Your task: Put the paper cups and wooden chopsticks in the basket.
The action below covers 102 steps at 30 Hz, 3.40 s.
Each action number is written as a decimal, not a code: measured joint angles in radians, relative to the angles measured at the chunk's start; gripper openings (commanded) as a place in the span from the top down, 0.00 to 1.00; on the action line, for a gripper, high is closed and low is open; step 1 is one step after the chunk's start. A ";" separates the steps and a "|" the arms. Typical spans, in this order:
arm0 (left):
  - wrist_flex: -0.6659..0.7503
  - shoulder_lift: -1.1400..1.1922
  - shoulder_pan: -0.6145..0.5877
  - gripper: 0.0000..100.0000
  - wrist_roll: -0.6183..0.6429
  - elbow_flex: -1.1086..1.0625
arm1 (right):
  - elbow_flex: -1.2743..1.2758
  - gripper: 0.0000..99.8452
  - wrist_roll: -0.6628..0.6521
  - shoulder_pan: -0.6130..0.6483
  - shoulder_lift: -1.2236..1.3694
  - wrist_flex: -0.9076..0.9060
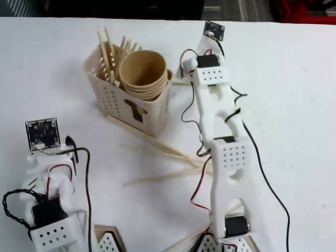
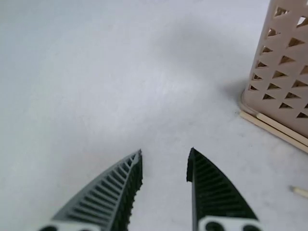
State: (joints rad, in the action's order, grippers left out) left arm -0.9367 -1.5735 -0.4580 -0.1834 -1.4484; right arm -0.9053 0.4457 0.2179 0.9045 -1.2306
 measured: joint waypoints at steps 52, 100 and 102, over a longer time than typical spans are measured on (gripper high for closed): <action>0.000 0.000 0.000 0.84 -0.003 -0.015 | -0.482 0.96 -0.425 0.034 0.433 0.089; 0.000 0.000 0.000 0.84 -0.003 -0.018 | 0.153 0.77 -1.284 -0.133 -0.063 -0.423; 0.000 0.000 0.000 0.84 -0.003 -0.020 | 0.153 0.77 -1.284 -0.137 -0.029 -0.382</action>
State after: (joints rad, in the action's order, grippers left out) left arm -0.9367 -1.5735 -0.4580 -0.1864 -1.4684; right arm -0.7518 -0.8385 0.0813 0.8753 -1.6126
